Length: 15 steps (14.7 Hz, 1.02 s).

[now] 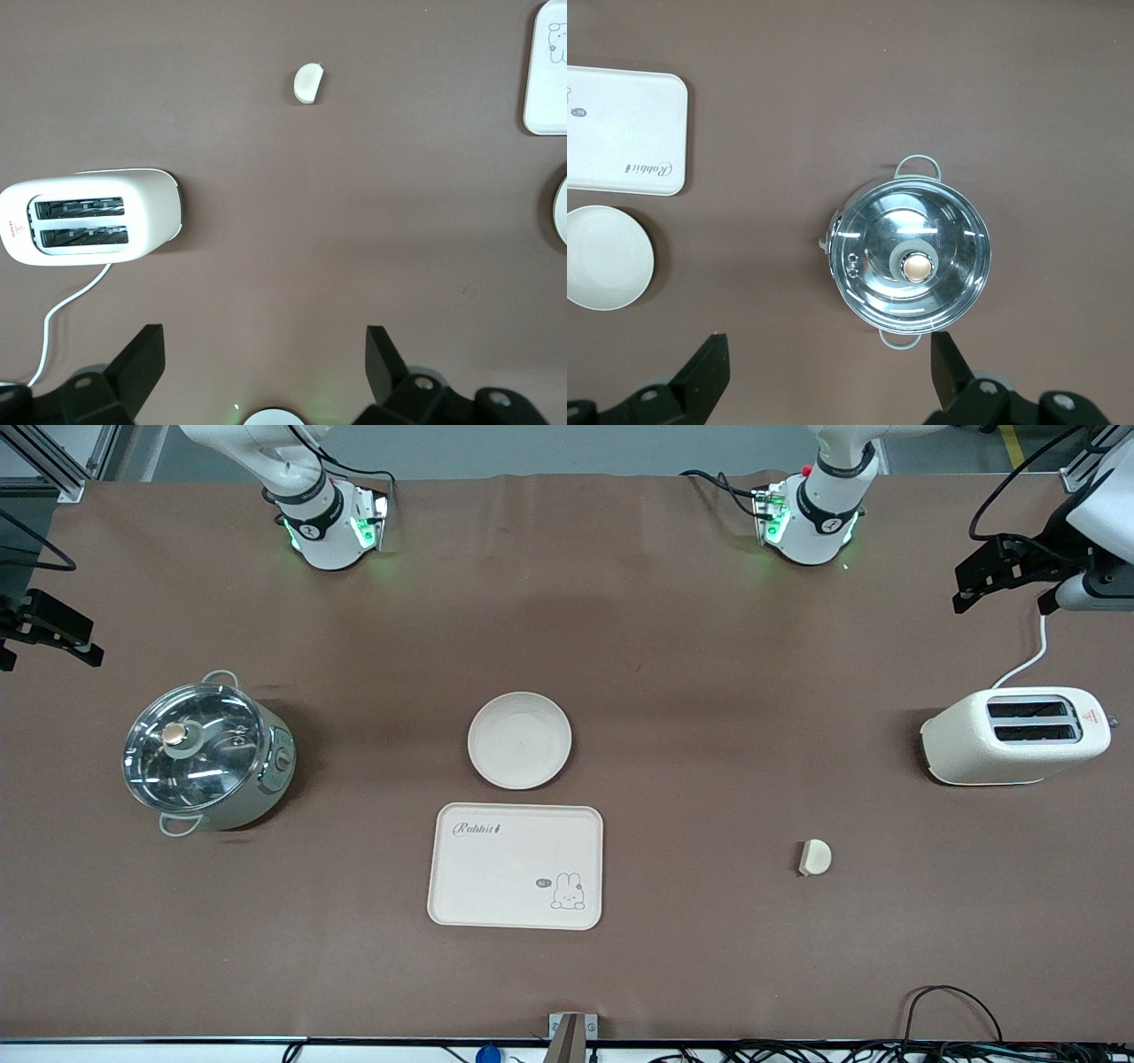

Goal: Place bun in plate and plate on tray

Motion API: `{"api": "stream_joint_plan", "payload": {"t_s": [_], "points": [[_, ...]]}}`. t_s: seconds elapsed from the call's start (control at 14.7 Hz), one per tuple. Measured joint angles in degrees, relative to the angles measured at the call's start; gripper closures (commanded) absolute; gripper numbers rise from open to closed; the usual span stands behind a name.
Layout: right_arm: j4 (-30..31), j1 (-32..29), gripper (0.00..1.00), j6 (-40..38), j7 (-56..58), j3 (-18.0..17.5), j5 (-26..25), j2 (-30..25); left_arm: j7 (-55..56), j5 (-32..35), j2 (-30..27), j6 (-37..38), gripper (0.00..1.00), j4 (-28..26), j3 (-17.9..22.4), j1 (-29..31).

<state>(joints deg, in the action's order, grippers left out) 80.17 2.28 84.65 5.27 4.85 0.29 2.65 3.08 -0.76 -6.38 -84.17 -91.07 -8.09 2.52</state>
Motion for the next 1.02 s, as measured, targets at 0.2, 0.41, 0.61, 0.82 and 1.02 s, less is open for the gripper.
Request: {"api": "stream_joint_plan", "payload": {"t_s": [0.2, 0.41, 0.61, 0.82, 1.02], "points": [[0.0, 0.1, 0.00, 0.1, 0.0, 0.0, 0.0, 0.0, 0.1, 0.0, 0.0, 0.0, 0.00, 0.0, 0.0, 0.0], [0.0, 0.1, 0.00, 0.1, 0.0, 0.0, 0.0, 0.0, 0.1, 0.0, 1.5, -0.1, 0.00, 1.0, 0.1, 0.1], [0.0, 0.2, 0.00, 0.1, 0.0, 0.0, 0.0, 0.0, 0.1, 0.4, 6.7, -1.7, 0.00, 2.4, 0.1, 0.3], [0.0, 0.2, 0.00, 0.1, 0.0, 0.0, 0.0, 0.0, 0.8, 1.9, 13.3, -8.6, 0.00, 1.9, 0.2, 0.4], [0.0, 0.2, 0.00, 0.0, 0.0, 0.0, 0.0, 0.0, 1.8, 2.2, 19.2, -19.0, 0.00, -1.0, 0.2, 0.3]]}}
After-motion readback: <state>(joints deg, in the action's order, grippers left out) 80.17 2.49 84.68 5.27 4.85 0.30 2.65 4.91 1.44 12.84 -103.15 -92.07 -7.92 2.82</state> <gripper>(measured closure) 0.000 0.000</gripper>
